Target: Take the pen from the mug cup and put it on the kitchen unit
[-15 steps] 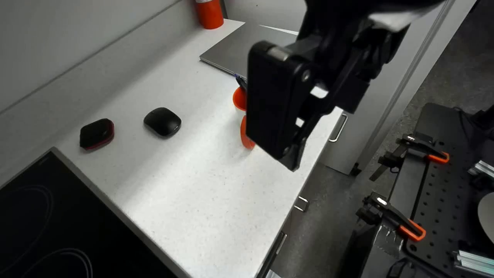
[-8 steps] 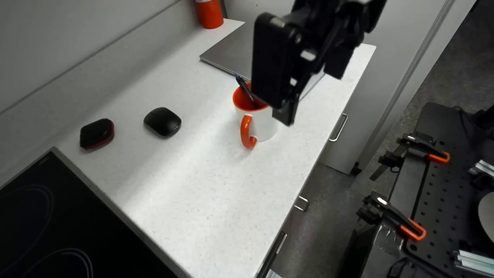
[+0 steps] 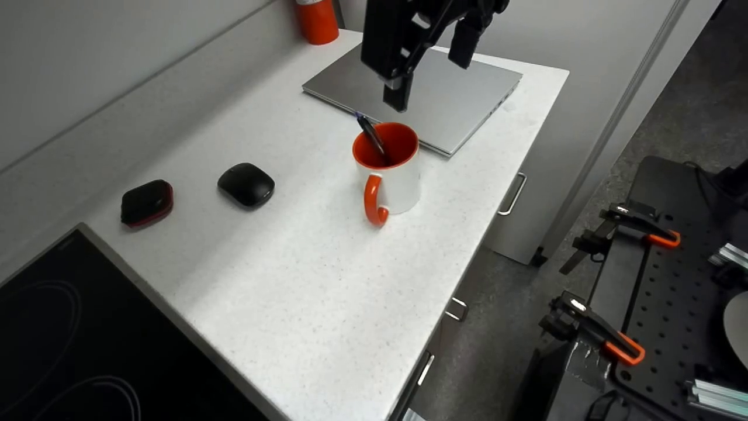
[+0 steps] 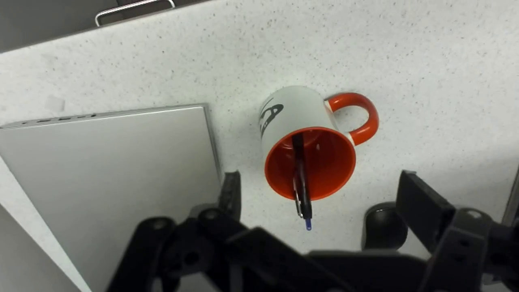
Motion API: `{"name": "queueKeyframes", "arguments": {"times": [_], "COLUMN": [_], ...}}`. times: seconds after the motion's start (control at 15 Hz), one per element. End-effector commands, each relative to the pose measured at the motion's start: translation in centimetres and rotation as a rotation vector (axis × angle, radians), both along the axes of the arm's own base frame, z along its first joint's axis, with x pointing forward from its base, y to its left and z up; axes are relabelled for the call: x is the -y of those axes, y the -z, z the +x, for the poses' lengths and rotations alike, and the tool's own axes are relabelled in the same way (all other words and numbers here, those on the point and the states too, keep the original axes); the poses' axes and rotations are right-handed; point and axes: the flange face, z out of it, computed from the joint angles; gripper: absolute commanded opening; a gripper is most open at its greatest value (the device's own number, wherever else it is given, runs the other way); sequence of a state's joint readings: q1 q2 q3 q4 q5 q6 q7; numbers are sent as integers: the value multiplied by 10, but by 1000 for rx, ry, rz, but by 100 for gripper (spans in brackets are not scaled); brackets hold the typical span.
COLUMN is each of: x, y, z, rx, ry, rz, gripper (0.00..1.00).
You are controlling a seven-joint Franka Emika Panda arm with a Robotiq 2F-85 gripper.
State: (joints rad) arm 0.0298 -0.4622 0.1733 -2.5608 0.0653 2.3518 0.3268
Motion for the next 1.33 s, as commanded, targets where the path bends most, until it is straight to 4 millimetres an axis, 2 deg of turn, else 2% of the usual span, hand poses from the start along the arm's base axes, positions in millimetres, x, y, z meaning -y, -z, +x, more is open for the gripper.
{"name": "queueKeyframes", "arguments": {"times": [0.0, 0.13, 0.6, 1.27], "x": [-2, -3, -3, 3], "y": [-1, -3, 33, 63], "z": [-1, -1, 28, 75], "rx": [1, 4, -26, 41], "ry": [-5, -7, 6, 53], "rz": [-1, -1, 12, 33], "gripper": [100, 100, 100, 100]}}
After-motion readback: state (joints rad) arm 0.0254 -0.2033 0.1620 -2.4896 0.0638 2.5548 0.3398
